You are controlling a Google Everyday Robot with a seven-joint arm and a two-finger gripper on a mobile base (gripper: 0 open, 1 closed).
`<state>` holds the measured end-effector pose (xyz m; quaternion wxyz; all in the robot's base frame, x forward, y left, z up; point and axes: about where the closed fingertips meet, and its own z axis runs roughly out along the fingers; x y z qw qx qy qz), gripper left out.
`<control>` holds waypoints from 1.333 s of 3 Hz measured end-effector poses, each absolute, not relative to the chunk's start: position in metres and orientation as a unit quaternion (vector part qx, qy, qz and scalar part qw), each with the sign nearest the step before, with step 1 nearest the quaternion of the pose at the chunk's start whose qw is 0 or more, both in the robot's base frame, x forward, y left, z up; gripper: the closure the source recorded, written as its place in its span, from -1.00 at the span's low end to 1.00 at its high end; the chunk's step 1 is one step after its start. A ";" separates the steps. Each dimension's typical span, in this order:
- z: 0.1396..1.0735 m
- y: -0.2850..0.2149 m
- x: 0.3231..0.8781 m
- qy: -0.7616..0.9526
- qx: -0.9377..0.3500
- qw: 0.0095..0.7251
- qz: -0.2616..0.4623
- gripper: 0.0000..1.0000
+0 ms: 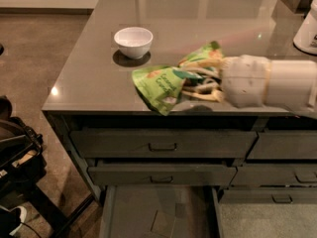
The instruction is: Pick green rice chip bag from bottom drawer and place on counter
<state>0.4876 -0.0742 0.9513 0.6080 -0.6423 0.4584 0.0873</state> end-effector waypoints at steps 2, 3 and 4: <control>0.934 -0.002 0.569 0.419 -0.681 0.584 0.142 1.00; 0.929 0.065 0.592 0.378 -0.706 0.573 0.175 1.00; 0.922 0.111 0.605 0.340 -0.726 0.562 0.203 1.00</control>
Offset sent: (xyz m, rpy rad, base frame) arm 0.1300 0.2232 -0.0253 -0.0610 0.0368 0.4516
